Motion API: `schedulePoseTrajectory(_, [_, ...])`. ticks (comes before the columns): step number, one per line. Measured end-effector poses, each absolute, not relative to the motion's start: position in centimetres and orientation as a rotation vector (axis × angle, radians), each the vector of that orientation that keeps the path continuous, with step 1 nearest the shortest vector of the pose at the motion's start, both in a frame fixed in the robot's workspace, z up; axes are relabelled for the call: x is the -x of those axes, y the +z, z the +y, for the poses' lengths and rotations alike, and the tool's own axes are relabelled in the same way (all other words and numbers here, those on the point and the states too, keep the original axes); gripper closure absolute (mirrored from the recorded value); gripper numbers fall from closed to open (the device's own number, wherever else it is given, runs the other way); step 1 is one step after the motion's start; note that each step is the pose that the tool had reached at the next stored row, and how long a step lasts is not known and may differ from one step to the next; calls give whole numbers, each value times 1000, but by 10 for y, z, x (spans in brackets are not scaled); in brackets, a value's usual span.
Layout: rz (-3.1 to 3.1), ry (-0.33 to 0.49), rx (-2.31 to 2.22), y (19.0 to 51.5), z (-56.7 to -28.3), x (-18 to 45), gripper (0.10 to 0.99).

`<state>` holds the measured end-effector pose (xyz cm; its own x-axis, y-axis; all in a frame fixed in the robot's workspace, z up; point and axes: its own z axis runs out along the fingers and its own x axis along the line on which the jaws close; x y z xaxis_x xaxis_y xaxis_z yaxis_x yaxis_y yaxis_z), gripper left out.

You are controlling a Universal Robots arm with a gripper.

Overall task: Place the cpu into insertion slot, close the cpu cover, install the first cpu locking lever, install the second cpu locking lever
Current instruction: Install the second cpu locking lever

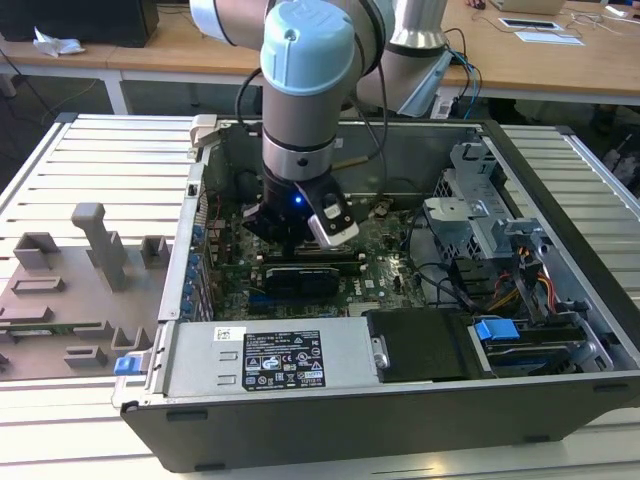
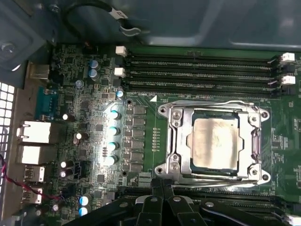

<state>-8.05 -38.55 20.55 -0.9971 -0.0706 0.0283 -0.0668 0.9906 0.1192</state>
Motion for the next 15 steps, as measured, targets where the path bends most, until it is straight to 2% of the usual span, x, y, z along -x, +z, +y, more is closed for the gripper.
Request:
schedulePoseTrajectory(10, [-3094, -218, -175, 199, -379, 80, 980])
schedulePoseTrajectory(15, [-3096, -231, -183, 213, -378, 79, 980])
